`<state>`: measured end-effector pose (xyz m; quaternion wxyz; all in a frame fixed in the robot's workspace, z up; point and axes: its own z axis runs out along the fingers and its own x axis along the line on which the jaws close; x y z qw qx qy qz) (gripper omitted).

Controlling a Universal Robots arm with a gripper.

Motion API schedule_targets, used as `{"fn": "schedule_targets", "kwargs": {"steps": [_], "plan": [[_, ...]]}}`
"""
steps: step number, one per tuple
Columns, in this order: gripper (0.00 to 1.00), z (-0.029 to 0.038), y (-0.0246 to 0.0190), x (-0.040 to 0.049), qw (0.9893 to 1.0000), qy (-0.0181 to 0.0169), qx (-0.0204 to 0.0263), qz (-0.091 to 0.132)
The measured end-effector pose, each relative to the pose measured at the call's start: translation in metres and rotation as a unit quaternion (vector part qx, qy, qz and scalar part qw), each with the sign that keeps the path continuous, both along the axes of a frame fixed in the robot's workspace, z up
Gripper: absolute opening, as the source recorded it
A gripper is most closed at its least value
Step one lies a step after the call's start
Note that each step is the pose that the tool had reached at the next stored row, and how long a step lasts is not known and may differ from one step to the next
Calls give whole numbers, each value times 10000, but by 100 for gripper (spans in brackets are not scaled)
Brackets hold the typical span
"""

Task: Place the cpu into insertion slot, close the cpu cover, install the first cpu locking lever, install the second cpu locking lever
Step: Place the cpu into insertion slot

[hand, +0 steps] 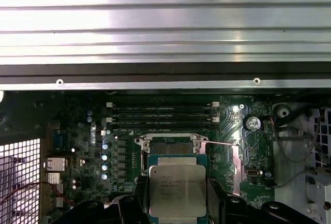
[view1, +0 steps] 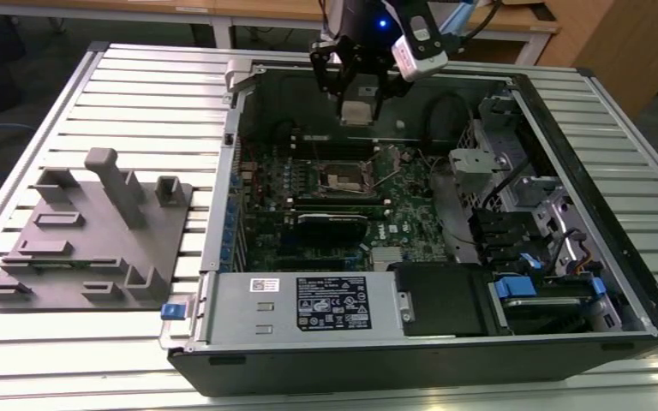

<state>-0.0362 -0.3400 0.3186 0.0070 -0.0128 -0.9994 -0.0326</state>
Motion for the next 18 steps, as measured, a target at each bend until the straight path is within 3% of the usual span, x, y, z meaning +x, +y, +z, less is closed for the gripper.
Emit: {"fn": "schedule_targets", "kwargs": {"steps": [9,15,18], "plan": [[54,-128,0,-13,10000,-7,-36,0],[54,-208,0,-35,10000,-72,-36,20],[54,-253,0,-42,10000,-88,-36,28]]}}
